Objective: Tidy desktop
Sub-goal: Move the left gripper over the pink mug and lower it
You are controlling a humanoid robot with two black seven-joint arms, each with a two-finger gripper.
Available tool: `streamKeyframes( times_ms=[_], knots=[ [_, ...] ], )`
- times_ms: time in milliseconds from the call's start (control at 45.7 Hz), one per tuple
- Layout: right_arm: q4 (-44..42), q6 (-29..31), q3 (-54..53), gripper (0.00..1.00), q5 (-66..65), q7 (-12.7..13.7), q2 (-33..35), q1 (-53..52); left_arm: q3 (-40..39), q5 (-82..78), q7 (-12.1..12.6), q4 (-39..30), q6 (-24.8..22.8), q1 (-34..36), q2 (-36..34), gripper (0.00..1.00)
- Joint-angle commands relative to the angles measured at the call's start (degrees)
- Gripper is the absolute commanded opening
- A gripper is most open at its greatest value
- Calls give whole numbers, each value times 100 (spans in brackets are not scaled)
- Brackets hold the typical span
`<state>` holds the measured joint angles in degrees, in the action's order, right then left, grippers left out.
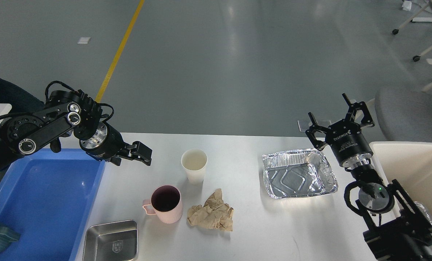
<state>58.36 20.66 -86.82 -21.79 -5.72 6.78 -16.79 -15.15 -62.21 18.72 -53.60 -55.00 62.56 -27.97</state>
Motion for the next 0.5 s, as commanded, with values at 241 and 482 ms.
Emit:
streamKeyframes(
  times_ms=[241,482],
  knots=[
    [-1,0,-37,100,-9,0,34,-9,21,-45,44,34,0,-253,556,99],
    [-1,0,-46,100,-9,0,43,-9,39,-63,80,34,0,-402,574,99]
  ],
)
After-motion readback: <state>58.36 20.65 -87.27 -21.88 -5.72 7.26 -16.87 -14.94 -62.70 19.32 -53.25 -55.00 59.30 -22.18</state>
